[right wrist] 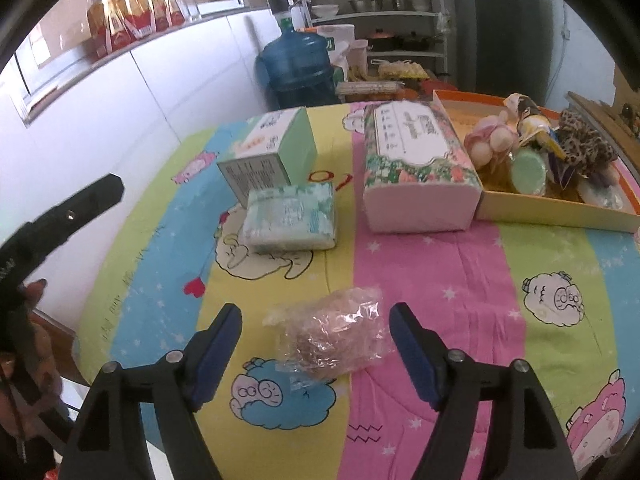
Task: Organize soft objects
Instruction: 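Move both tools back over the sheet toward the clear plastic bag, then close the right tool on the clear plastic bag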
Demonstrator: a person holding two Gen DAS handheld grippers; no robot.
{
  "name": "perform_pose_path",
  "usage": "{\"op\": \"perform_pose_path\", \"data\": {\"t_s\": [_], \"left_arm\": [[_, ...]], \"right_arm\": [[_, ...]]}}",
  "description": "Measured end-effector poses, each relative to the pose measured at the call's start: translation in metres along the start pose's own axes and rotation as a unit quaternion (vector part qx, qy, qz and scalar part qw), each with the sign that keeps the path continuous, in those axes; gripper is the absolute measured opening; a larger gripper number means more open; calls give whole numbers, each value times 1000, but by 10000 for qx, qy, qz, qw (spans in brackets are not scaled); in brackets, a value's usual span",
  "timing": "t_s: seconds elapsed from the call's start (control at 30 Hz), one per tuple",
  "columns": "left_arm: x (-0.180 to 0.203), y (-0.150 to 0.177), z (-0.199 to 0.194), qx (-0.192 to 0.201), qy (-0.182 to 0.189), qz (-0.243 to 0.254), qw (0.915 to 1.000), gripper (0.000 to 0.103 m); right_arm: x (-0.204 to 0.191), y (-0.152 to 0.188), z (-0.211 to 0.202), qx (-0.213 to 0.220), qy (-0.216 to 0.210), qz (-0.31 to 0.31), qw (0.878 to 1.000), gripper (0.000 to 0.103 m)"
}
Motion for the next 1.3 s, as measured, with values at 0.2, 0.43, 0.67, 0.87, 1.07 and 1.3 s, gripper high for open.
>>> {"op": "perform_pose_path", "data": {"t_s": [0.2, 0.43, 0.67, 0.87, 1.07, 1.3], "left_arm": [[1, 3, 4, -77, 60, 54, 9999, 67], [7, 7, 18, -241, 320, 102, 9991, 67], [16, 14, 44, -499, 679, 181, 9963, 67], [29, 22, 68, -669, 930, 312, 9929, 67], [48, 32, 85, -723, 1621, 800, 9809, 67], [48, 37, 104, -946, 2058, 1337, 9648, 67]], "right_arm": [[-2, 5, 10, -79, 89, -236, 9996, 76], [4, 6, 16, -181, -28, -174, 9997, 69], [10, 8, 9, -173, 6, -278, 9995, 59], [12, 0, -11, 71, 46, -389, 9992, 59], [24, -5, -23, 136, 99, -233, 9996, 59], [40, -7, -31, 161, 167, -1, 9997, 59]]}}
Point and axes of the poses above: each gripper's, at about its wrist camera, not at the fingertips, and z roughly the way its jaws point, x to its right, y to its underside, the point moved 1 cm from there along z, roughly the way its jaws point, and after that the axes turned 11 degrees about x, right-handed, at the moved point
